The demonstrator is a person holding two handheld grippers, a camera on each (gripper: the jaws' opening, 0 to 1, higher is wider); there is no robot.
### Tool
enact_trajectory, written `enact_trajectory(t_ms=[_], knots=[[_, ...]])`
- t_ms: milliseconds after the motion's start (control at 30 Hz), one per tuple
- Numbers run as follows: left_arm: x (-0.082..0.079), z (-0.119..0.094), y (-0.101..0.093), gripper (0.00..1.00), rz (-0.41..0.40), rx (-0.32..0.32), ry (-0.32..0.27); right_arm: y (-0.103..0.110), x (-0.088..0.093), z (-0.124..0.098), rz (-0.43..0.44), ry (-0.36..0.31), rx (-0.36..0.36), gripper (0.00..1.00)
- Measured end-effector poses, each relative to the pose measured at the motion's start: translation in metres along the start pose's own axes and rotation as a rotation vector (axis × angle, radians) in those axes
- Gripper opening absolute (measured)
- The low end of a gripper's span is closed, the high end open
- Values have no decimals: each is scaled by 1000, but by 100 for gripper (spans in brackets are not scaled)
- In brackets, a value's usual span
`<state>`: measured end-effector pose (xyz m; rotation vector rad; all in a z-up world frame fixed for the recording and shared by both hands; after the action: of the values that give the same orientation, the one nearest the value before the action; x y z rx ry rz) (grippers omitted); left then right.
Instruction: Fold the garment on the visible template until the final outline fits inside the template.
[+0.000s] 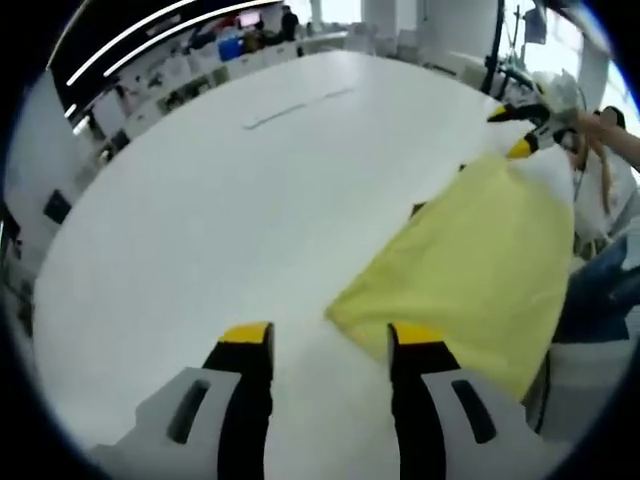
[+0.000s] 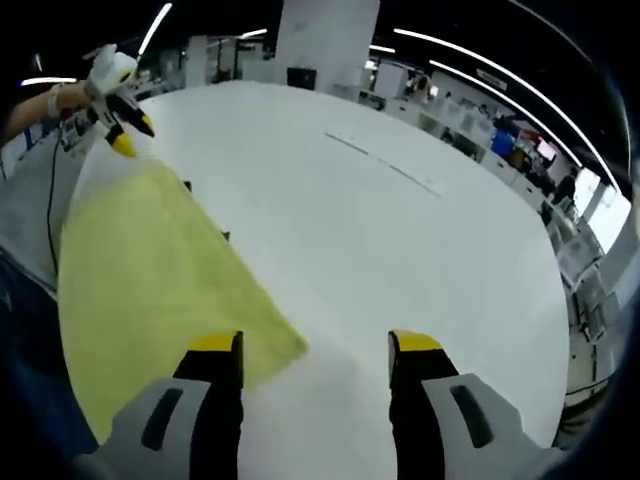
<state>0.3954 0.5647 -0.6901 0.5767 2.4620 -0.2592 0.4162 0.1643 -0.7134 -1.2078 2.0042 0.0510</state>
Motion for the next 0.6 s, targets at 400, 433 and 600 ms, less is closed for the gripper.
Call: enact_trajectory(t_ms=[400, 433, 600], knots=[[-16, -27, -17, 69, 30, -8, -77, 2, -10, -17, 91, -79, 45, 85], [-17, -30, -18, 70, 32, -7, -81, 2, -12, -19, 102, -83, 47, 87], [-21, -36, -33, 80, 26, 72, -115, 1, -17, -30, 131, -107, 65, 97]])
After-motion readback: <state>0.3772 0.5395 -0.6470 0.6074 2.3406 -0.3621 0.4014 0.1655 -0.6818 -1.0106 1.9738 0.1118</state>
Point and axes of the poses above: the point that each gripper's makers call its tool centre point, and the gripper's own axes: z roughly forward along the fingers, y roughly to its left, x roughly out of its underside, the point moved 3 cm from there along -z, roughly backward along the fingers, and after that the axes turned 13 degrees about -z, right-handed, at the moved point
